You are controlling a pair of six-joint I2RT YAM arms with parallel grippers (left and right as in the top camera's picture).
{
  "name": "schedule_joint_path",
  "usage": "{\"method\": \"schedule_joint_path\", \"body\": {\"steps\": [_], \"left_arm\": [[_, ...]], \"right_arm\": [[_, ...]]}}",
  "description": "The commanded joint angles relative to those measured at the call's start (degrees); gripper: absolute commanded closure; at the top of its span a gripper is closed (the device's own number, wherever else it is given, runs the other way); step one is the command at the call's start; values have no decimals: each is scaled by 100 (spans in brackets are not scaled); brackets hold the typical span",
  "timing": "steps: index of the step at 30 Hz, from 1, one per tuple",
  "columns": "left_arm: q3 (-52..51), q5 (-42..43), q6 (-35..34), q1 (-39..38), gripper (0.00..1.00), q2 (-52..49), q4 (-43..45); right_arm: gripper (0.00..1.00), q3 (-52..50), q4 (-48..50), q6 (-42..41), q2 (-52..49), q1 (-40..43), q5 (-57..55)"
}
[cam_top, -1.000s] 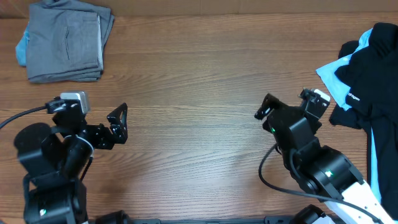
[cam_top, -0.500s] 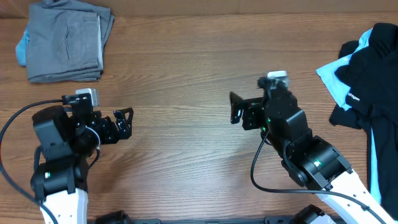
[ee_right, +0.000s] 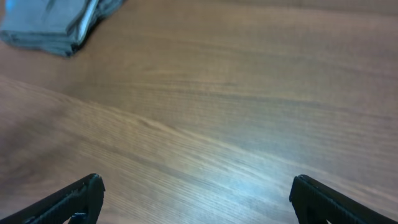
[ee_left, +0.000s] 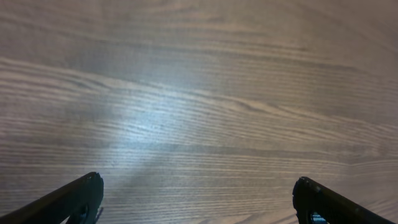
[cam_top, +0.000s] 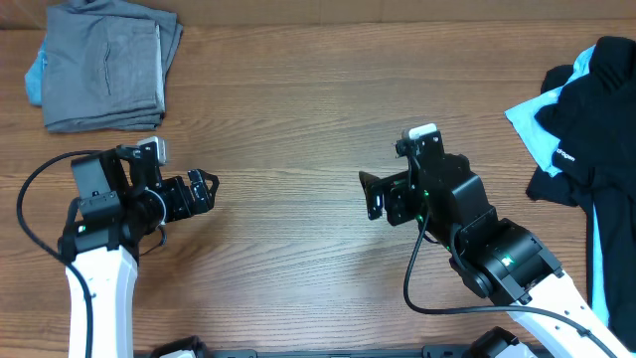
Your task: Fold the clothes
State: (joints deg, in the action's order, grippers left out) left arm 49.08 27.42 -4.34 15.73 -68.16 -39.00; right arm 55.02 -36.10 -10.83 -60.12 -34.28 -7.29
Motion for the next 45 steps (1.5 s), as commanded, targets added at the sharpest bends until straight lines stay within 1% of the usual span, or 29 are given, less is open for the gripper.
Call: {"method": "schedule_joint_path", "body": {"steps": [1, 9, 13, 16, 18, 21, 25, 31, 36, 40, 45], "left_arm": [[-50, 4, -39, 4, 0, -286, 7], [-50, 2, -39, 4, 0, -896, 7], [-50, 2, -39, 4, 0, -1128, 9], [-50, 2, -39, 4, 0, -1222, 7], [-50, 2, -39, 4, 0, -1248, 7], [-50, 0, -39, 4, 0, -1257, 7], [-50, 0, -39, 4, 1, -1257, 7], [-50, -109, -39, 4, 0, -1257, 7], [-50, -109, -39, 4, 0, -1257, 7], [-50, -109, -39, 4, 0, -1257, 7], [-50, -109, -39, 4, 0, -1257, 7]], "right_arm": [[0, 11, -44, 92, 31, -37, 26], [0, 11, -22, 107, 68, 52, -72], [0, -17, -20, 131, 179, 592, 223], [0, -238, 92, 531, 459, 1121, 857], [0, -575, 391, 750, 730, 1451, 1213], [0, -1283, 1038, 789, 1241, 1963, 1508], [0, -2455, 2245, 787, 2033, 2472, 1803], [0, -3982, 3497, 782, 3169, 2721, 1943], [0, -4732, 3893, 787, 3934, 2730, 1939], [0, -5069, 3886, 785, 4411, 2813, 1961], [0, -5320, 3862, 785, 4940, 3176, 2203]]}}
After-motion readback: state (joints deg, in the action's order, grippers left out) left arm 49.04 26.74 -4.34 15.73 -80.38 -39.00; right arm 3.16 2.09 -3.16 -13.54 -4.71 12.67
